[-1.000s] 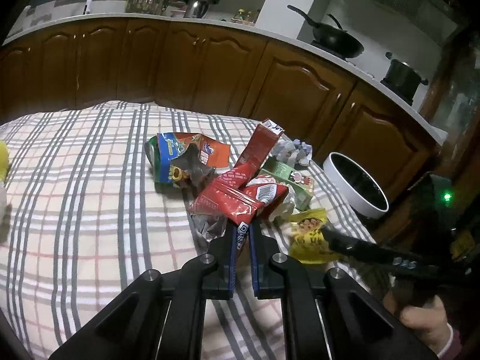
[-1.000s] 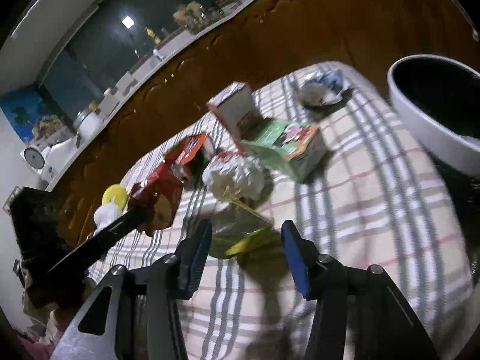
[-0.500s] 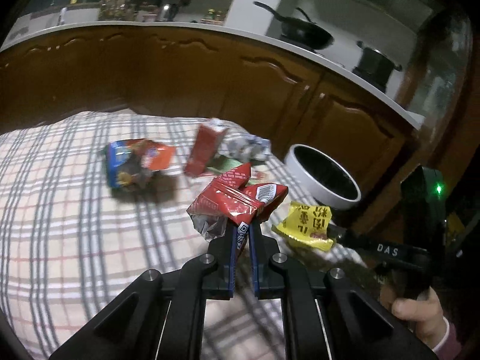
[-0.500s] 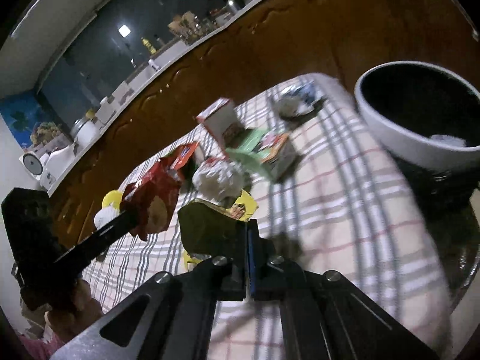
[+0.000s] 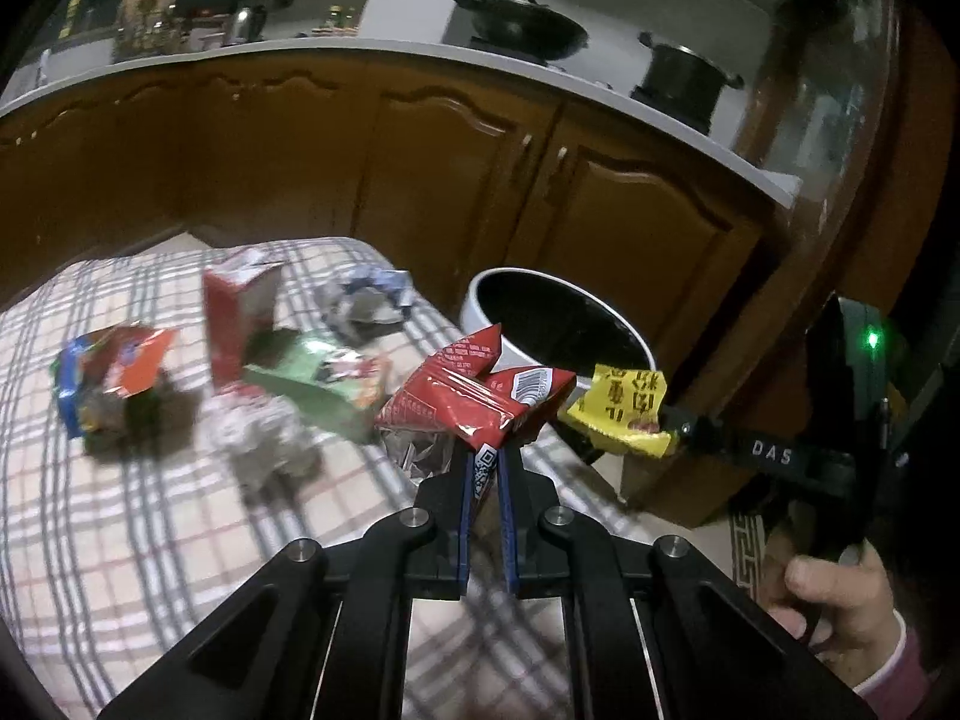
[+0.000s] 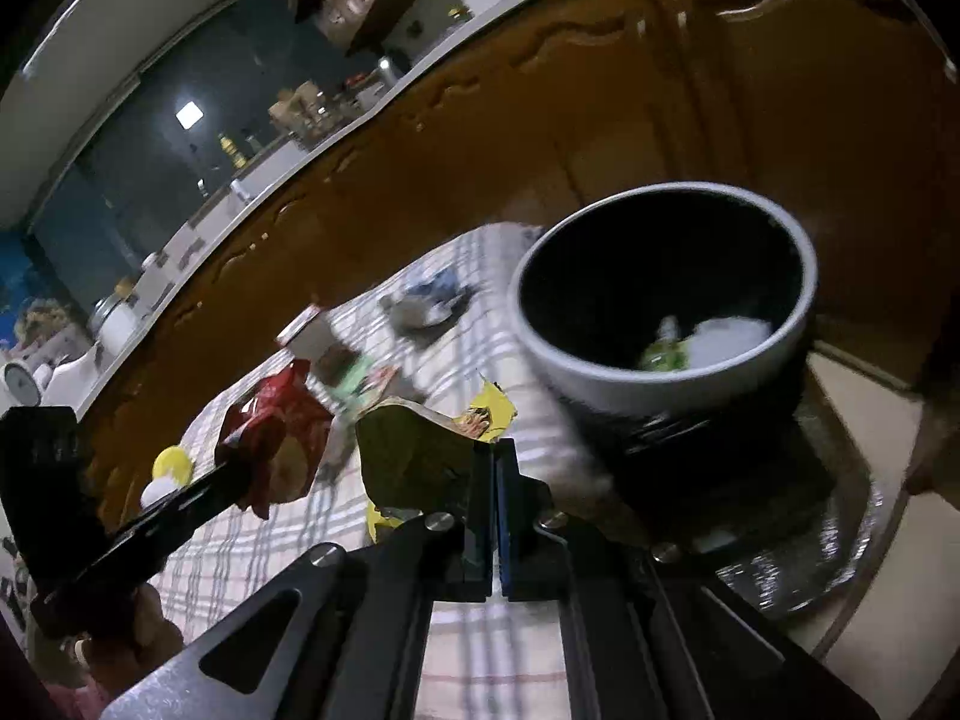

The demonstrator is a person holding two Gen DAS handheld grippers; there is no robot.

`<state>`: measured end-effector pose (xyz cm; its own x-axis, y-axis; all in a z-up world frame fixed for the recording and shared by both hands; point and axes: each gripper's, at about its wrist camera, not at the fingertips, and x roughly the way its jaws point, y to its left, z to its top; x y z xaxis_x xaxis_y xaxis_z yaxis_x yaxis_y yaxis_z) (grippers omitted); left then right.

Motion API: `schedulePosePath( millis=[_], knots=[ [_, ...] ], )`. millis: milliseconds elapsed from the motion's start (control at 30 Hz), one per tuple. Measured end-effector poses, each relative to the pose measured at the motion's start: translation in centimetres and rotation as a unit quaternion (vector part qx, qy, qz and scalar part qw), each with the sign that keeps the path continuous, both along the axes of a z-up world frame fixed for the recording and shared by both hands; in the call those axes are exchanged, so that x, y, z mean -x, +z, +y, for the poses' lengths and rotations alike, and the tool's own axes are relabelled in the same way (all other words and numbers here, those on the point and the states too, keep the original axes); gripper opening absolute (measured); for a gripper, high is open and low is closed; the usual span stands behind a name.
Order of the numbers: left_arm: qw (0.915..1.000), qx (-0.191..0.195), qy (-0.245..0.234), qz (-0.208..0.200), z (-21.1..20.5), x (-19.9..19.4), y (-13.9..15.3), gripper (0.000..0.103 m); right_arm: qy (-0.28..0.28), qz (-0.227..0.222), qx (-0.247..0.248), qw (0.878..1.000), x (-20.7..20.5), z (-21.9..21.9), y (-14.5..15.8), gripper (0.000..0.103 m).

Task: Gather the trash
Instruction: 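Carry both wrappers over the black bin and open both grippers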

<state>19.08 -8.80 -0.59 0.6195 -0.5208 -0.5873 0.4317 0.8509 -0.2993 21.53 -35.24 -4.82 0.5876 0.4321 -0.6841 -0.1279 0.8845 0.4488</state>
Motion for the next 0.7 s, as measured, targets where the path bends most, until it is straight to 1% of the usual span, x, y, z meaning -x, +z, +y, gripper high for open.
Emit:
schedulePosePath(
  millis=[367,567,700],
  knots=[
    [0.9991,-0.024,-0.036,-0.003,-5.6,-4.4,-0.6,0.006,-0.048,-0.003,0.030,0.998,-2.2,-4.9,0.2,0.000],
    [0.9980,-0.038,-0.050,-0.008,-8.7,-6.8,-0.5,0.006,-0.057,-0.002,0.047,0.997,-4.1,-6.3,0.3,0.001],
    [0.9969,-0.054,-0.057,-0.008,-10.9,-8.9,-0.4,0.006,-0.060,0.001,0.061,0.996,-5.7,-6.9,0.3,0.001]
  ],
)
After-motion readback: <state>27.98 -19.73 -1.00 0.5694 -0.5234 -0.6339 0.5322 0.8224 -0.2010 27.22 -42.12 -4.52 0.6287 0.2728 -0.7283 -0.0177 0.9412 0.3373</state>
